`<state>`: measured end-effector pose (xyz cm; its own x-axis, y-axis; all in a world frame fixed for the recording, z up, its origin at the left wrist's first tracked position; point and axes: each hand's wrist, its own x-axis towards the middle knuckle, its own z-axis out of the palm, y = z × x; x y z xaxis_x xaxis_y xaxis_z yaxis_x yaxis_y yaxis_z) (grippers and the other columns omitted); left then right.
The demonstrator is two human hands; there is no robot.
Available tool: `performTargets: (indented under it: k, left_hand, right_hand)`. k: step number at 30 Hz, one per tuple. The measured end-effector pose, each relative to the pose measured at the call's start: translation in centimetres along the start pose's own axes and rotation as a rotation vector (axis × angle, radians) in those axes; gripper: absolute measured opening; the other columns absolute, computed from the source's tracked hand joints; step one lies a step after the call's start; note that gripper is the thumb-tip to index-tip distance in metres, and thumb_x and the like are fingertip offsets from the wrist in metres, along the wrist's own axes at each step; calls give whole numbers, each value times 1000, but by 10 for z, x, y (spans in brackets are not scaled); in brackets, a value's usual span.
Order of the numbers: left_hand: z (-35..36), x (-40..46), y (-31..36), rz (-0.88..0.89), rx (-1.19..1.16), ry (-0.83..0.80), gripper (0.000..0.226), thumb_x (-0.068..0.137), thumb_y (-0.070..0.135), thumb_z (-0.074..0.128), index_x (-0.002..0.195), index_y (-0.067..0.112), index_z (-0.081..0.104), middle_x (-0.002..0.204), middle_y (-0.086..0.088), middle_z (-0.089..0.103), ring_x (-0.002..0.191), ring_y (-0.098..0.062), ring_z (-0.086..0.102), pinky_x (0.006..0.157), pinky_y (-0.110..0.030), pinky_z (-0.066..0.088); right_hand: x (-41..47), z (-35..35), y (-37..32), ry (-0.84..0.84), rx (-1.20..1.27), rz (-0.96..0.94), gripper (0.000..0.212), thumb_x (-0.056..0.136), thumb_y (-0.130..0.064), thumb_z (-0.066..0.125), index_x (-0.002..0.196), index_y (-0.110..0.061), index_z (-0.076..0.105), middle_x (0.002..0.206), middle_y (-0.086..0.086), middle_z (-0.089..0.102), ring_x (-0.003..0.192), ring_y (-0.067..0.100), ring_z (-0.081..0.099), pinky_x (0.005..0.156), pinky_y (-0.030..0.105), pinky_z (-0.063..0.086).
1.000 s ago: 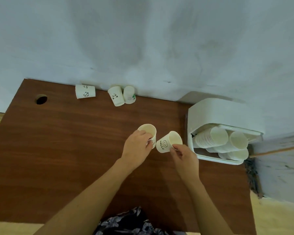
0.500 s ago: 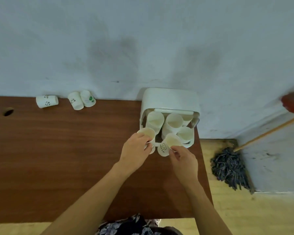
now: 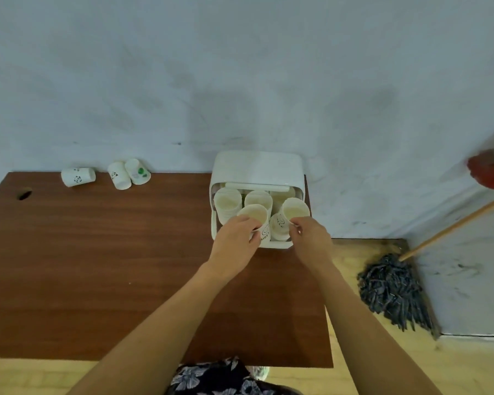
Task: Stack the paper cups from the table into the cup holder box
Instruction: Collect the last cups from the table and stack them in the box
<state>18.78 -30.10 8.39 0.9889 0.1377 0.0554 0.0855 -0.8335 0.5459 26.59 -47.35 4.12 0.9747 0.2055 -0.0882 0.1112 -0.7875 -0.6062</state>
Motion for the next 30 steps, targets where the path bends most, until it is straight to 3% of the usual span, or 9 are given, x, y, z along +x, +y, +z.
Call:
performTargets:
  k: [5, 8, 12, 16, 26, 30]
  left_hand:
    - [11, 13, 12, -11, -3, 19, 22, 95, 20, 55, 113, 16, 66, 103, 6, 62, 97, -11, 52, 81, -22, 44]
    - [21, 21, 20, 13, -12, 19, 21, 93, 18, 57, 111, 14, 68, 102, 4, 64, 96, -13, 54, 79, -25, 46]
    - [39, 38, 29, 45, 5, 12, 19, 92, 18, 59, 108, 14, 69, 99, 3, 64, 92, -13, 54, 74, -20, 38]
    - [60, 56, 35, 65, 61, 11, 19, 94, 19, 57, 108, 15, 68, 106, 3, 63, 98, -16, 54, 78, -26, 47]
    - [101, 76, 22, -30, 131, -247, 21, 92, 16, 54, 106, 17, 69, 104, -3, 66, 97, -24, 59, 80, -35, 50]
    - [100, 75, 15, -3, 93, -234, 30, 90, 24, 60, 119, 19, 64, 122, 0, 61, 107, -22, 57, 86, -36, 50]
  right_hand:
    - [9, 14, 17, -141, -13, -47, 31, 96, -20, 53, 126, -22, 63, 131, -6, 60, 113, 15, 58, 90, 28, 45]
    - [11, 15, 27, -103, 92, -25, 32, 94, -16, 55, 124, -23, 63, 127, -7, 61, 102, 10, 59, 83, 22, 45]
    - [15, 8, 39, -67, 126, 29, 32, 93, -12, 54, 123, -19, 64, 121, -7, 62, 90, 5, 54, 70, 10, 36]
    - [15, 6, 53, -55, 82, 26, 26, 92, -15, 55, 113, -21, 70, 109, -6, 69, 93, 9, 62, 79, 21, 48]
    - [17, -1, 62, -67, 81, 54, 23, 94, -17, 55, 109, -22, 72, 101, -10, 71, 86, 4, 61, 77, 19, 48]
    - [20, -2, 53, -66, 92, 38, 24, 94, -17, 54, 110, -22, 71, 101, -8, 71, 85, 5, 61, 75, 20, 47]
